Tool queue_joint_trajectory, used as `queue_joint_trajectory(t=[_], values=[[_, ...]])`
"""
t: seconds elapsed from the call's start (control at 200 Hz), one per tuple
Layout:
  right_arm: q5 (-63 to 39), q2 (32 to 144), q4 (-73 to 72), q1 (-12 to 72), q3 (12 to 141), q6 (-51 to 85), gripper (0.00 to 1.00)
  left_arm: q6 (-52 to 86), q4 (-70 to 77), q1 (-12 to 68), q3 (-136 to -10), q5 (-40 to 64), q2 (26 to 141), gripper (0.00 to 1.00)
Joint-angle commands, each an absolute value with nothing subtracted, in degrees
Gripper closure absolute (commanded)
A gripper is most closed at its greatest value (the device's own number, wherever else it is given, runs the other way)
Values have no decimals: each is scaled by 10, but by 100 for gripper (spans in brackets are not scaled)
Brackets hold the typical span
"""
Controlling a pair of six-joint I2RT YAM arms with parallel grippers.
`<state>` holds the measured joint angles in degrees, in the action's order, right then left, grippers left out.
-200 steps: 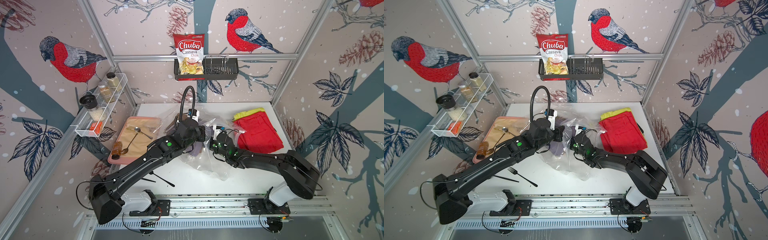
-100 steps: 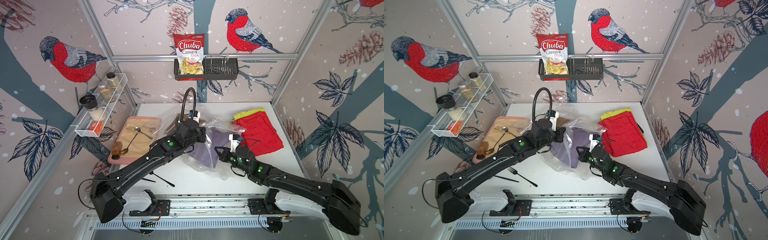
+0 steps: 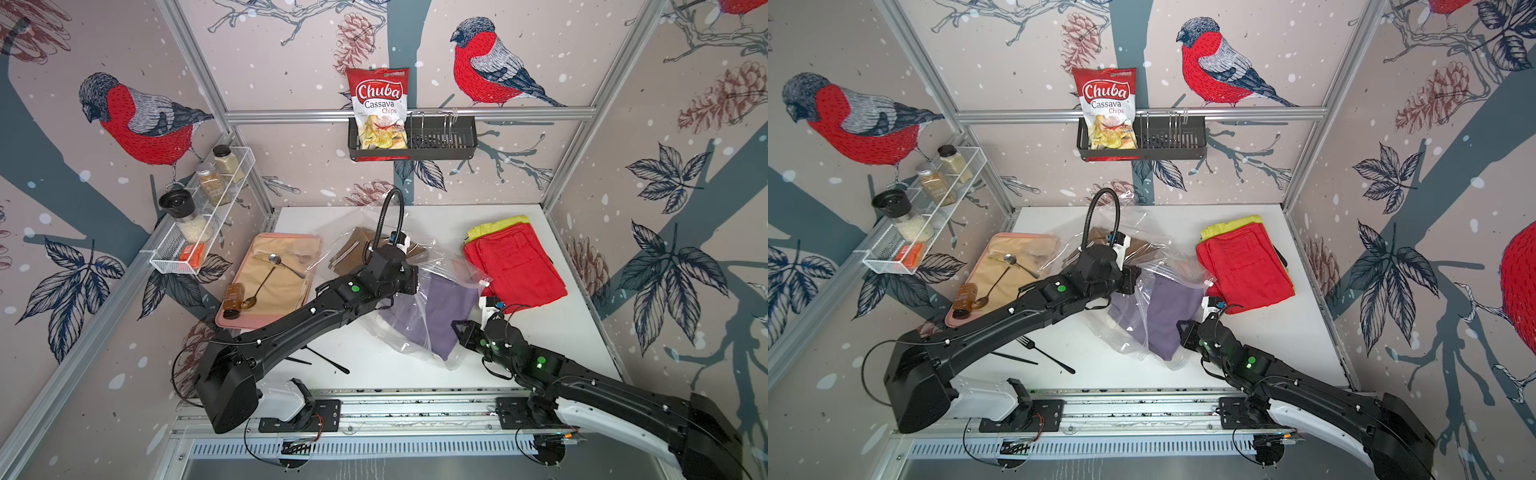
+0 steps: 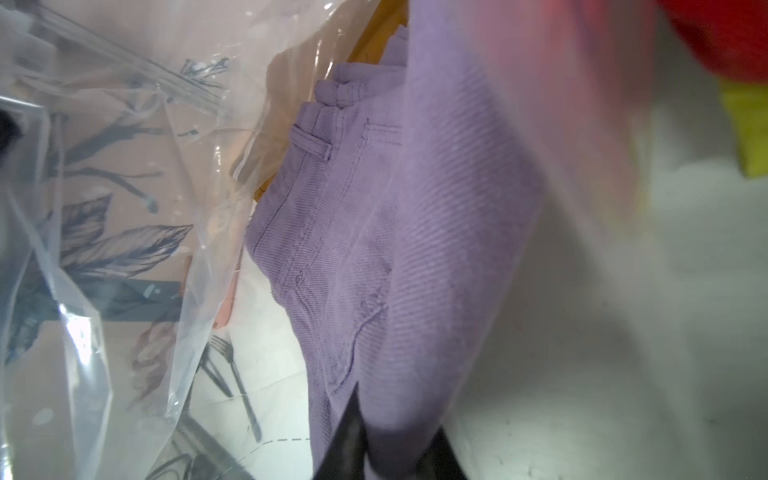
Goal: Take the trousers out of the vacuum bag
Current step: Take out the trousers from the vacuum bag.
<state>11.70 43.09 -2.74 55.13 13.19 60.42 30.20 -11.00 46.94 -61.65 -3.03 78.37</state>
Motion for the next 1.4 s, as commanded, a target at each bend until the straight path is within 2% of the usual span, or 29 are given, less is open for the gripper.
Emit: queue_joint_trajectory(t=[0.0, 0.115, 0.175, 0.335, 0.775, 1.056, 1.291, 1.396], values=[[136, 421, -53, 541, 118, 621, 62, 308, -81, 469, -614, -29, 778, 100], [113, 400, -90, 518, 96, 620, 41, 307, -84, 469, -613, -30, 774, 100], [95, 390, -101, 499, 87, 620, 33, 308, -82, 469, -611, -28, 773, 100], [72, 381, -102, 455, 74, 626, 24, 313, -73, 469, -605, -20, 775, 100], [95, 463, -107, 415, 84, 581, 25, 315, -75, 472, -606, -16, 781, 100], [82, 532, -169, 392, 98, 520, 37, 317, -73, 475, -605, -14, 783, 100], [76, 587, -204, 386, 117, 489, 51, 318, -75, 476, -607, -12, 790, 100], [74, 614, -219, 377, 120, 488, 52, 318, -75, 478, -608, -10, 792, 100]])
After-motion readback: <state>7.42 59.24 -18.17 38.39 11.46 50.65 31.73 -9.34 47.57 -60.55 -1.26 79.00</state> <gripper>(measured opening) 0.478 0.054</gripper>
